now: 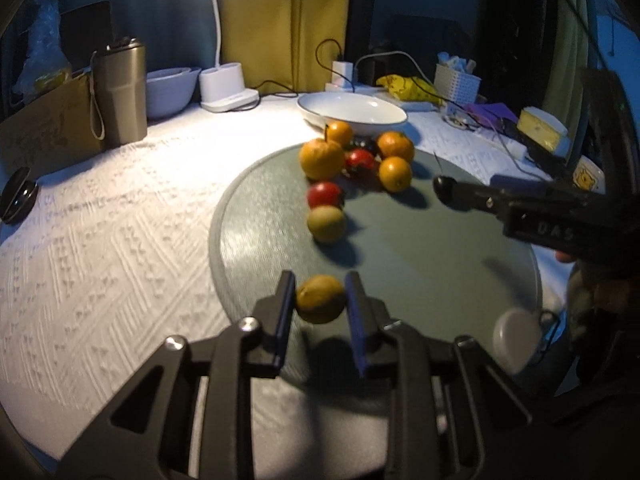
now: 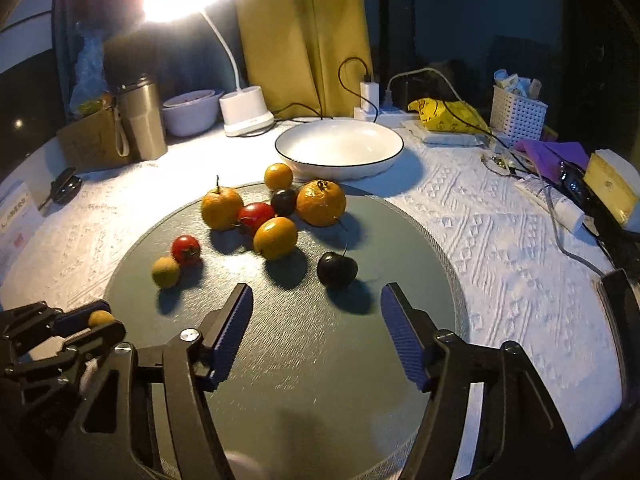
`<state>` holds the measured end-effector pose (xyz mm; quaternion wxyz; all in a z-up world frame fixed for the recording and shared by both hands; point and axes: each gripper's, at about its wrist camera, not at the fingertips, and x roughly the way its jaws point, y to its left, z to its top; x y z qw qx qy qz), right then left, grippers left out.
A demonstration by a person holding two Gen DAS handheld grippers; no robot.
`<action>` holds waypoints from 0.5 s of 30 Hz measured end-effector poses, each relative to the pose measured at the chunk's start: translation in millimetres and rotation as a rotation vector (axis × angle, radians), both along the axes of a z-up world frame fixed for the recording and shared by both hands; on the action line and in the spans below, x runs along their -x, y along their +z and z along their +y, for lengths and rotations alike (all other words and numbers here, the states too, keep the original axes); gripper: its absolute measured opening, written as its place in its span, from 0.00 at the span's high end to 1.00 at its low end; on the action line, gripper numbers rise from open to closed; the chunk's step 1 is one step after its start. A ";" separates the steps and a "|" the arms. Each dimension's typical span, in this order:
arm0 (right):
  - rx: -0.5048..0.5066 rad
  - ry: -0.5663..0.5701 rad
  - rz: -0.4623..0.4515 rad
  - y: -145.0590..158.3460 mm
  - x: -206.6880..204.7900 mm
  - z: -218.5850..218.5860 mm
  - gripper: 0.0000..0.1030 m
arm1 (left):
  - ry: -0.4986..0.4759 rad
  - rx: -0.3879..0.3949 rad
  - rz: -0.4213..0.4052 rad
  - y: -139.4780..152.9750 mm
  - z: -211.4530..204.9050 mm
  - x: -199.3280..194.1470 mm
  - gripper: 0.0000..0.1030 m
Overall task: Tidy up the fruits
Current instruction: 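Reach the right tool to the dark cherry and close its fingers on it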
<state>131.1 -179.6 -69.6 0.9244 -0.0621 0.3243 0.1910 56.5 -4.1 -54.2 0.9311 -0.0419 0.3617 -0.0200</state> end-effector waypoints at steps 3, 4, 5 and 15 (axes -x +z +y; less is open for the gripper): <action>0.000 -0.005 0.033 -5.4 -16.2 1.6 0.36 | 0.008 0.000 0.003 1.4 2.7 -10.1 0.75; 0.000 -0.005 0.041 -7.0 -20.0 1.7 0.36 | 0.010 0.000 0.005 1.4 3.5 -12.8 0.75; 0.001 -0.005 0.046 -8.3 -22.2 2.9 0.39 | 0.013 0.000 0.007 1.4 4.3 -15.1 0.75; 0.006 0.007 0.132 -18.8 -45.4 6.1 0.60 | 0.049 0.007 0.001 6.2 11.6 -20.0 0.75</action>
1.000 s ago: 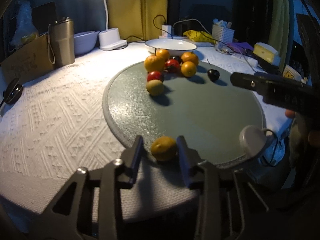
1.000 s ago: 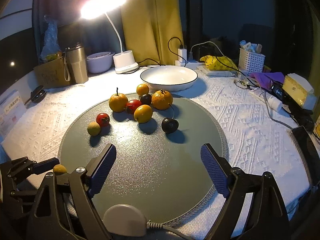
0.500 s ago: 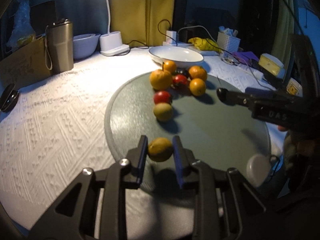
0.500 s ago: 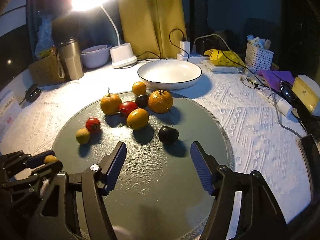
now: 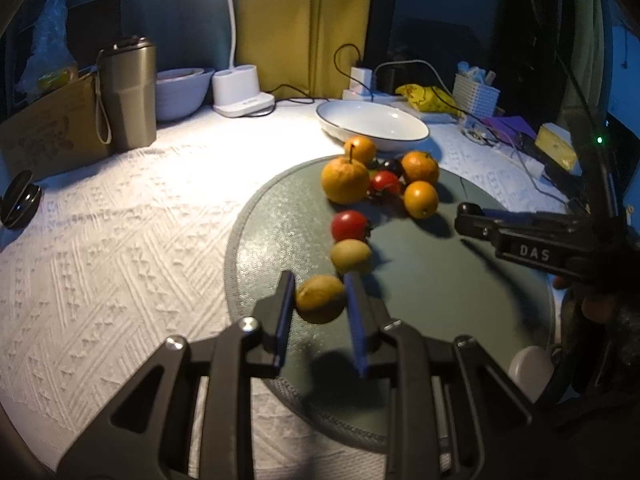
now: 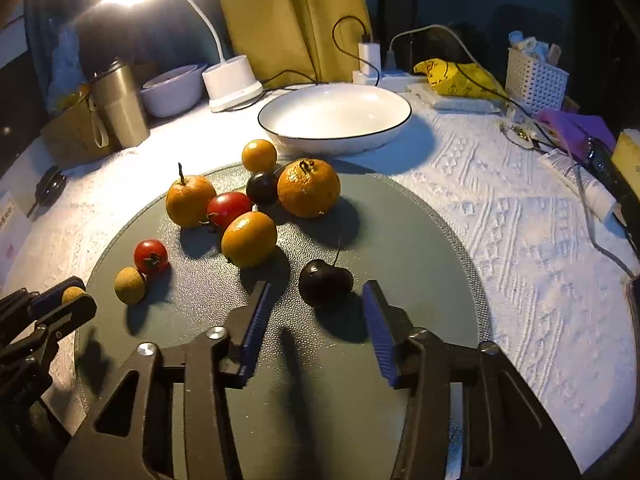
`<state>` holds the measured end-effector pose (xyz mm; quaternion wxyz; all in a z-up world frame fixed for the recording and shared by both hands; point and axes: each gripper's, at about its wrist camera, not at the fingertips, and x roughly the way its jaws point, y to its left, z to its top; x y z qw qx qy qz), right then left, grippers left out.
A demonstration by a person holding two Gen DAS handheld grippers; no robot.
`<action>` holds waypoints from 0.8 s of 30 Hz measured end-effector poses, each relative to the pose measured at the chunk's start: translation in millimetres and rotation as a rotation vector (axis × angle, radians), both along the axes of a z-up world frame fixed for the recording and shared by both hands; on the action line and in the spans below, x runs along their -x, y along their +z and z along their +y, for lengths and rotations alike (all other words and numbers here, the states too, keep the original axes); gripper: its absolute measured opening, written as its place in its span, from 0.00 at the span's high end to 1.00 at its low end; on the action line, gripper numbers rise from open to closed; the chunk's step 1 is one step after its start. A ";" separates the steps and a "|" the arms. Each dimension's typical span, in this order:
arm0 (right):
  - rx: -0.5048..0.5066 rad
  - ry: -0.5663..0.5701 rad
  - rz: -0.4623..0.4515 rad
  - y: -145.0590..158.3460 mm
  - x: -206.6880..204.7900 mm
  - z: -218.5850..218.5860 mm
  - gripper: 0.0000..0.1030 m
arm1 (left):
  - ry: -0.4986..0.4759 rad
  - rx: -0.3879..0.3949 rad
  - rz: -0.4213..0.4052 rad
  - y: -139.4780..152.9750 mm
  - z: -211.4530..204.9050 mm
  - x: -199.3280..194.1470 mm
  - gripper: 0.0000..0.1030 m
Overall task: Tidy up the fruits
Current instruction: 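Reach the right tool to the dark cherry and close its fingers on it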
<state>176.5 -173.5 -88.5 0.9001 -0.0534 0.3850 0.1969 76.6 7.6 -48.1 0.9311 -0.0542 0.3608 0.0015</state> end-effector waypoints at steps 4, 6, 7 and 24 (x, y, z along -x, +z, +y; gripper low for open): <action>0.012 0.010 0.015 -2.7 -2.4 2.6 0.73 | 0.015 0.003 -0.016 3.7 1.6 5.8 0.75; 0.015 0.013 0.013 -2.7 -2.3 3.7 0.74 | 0.025 0.000 -0.028 7.6 3.1 9.9 0.75; 0.017 0.013 0.011 -2.7 -1.9 3.9 0.74 | 0.030 -0.001 -0.033 9.6 4.2 11.8 0.75; -0.008 0.016 -0.087 32.0 -2.0 0.9 0.82 | 0.051 -0.034 -0.121 48.3 20.3 -12.9 0.75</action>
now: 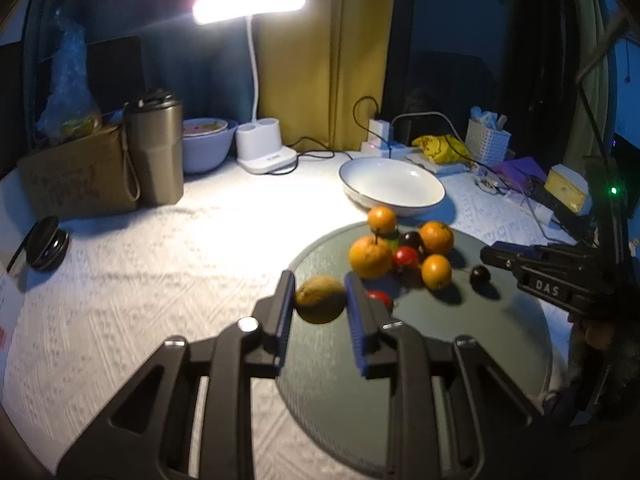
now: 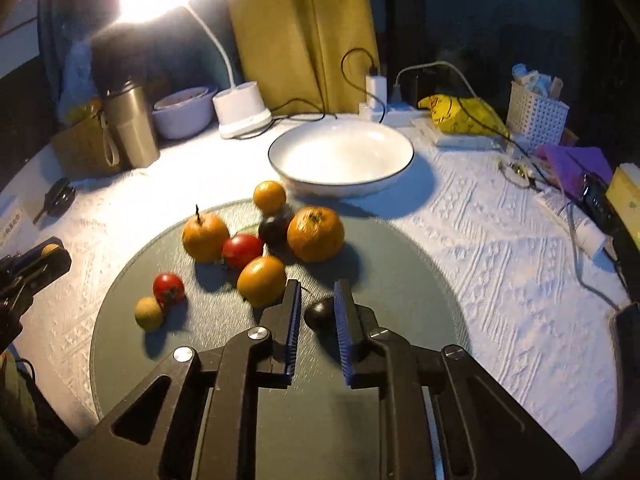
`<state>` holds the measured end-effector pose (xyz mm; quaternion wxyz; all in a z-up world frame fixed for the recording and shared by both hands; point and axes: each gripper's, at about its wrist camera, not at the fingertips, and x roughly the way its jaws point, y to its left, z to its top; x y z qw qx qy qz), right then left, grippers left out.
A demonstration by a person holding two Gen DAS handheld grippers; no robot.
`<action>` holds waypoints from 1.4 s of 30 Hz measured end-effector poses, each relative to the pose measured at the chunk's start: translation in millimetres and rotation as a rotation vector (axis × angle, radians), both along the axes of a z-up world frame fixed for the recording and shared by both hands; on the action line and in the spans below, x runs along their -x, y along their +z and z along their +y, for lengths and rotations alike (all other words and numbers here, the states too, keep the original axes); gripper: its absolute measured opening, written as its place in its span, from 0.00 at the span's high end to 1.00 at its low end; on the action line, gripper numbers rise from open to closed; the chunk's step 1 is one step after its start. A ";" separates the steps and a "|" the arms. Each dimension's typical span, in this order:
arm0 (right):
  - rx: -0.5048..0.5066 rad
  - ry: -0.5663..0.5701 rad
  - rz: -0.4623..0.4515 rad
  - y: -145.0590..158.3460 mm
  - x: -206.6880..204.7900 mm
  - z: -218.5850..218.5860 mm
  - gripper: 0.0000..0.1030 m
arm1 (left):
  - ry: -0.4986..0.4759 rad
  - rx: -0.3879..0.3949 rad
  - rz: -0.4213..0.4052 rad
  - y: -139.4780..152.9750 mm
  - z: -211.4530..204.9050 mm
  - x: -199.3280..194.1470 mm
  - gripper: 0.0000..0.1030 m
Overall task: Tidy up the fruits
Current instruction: 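Reach the right tool to the dark cherry and close its fingers on it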
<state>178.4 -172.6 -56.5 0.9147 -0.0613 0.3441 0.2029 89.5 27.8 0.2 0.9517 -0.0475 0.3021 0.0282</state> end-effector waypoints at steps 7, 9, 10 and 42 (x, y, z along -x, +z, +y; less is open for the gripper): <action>0.005 -0.017 0.041 -7.7 -9.7 -10.3 0.82 | -0.025 0.006 0.010 -2.3 -5.6 -18.7 0.75; 0.003 -0.024 0.059 -13.1 -8.4 -13.0 0.82 | -0.031 0.006 0.015 -4.4 -7.4 -19.6 0.75; -0.004 -0.024 0.063 -14.9 -6.6 -14.2 0.82 | -0.033 0.006 0.018 -5.3 -7.8 -19.9 0.75; -0.116 0.070 0.138 -9.0 -33.0 -10.4 0.75 | -0.105 -0.032 0.005 5.6 -7.7 -81.2 0.75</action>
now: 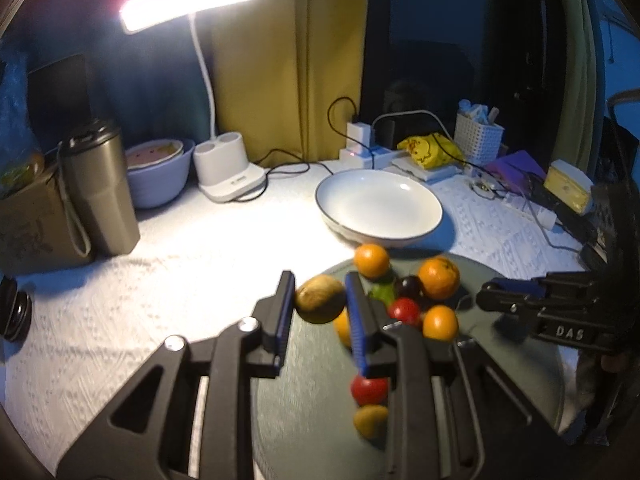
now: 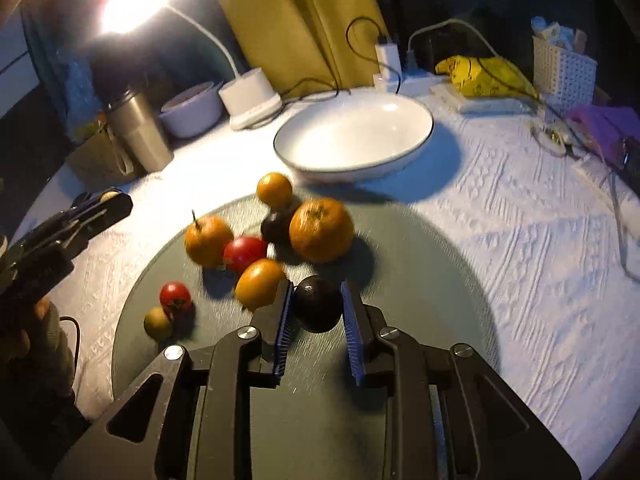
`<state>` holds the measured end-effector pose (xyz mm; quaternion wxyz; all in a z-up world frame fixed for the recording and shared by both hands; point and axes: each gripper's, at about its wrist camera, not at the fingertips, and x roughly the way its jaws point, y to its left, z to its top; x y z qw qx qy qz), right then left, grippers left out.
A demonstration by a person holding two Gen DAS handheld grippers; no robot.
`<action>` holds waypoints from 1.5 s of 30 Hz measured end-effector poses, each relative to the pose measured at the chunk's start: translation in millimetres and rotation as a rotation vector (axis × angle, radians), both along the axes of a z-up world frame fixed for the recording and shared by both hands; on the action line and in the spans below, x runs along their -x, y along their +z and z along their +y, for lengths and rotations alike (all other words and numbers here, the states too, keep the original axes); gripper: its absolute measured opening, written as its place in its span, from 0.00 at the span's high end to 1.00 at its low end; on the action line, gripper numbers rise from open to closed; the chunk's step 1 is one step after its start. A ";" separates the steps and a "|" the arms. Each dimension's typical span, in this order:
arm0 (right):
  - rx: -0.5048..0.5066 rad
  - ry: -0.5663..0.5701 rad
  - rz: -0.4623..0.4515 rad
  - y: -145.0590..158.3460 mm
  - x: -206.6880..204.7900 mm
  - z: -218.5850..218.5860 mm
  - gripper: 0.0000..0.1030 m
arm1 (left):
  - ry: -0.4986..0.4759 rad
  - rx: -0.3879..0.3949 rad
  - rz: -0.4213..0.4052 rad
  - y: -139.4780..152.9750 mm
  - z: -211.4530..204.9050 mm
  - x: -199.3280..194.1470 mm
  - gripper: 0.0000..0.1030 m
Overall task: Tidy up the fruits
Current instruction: 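Reach the right tool to the dark cherry and close its fingers on it, then carry the dark cherry with the right tool over the white plate and release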
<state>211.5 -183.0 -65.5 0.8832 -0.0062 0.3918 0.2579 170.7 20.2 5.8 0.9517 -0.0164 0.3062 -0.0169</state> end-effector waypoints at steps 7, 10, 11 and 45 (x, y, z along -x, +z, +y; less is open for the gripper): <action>-0.001 -0.010 -0.038 10.1 -29.2 -4.5 0.75 | -0.047 0.003 -0.002 0.8 -1.2 -34.3 0.75; 0.004 -0.011 -0.061 15.6 -43.7 -2.1 0.75 | -0.072 0.013 -0.008 2.1 -4.9 -49.3 0.75; 0.005 -0.011 -0.069 17.0 -47.3 -0.8 0.75 | -0.082 0.023 -0.004 1.7 -5.9 -56.0 0.75; 0.042 -0.027 -0.098 11.8 -135.6 22.2 0.74 | -0.198 0.075 0.143 -25.4 -28.5 -165.2 0.71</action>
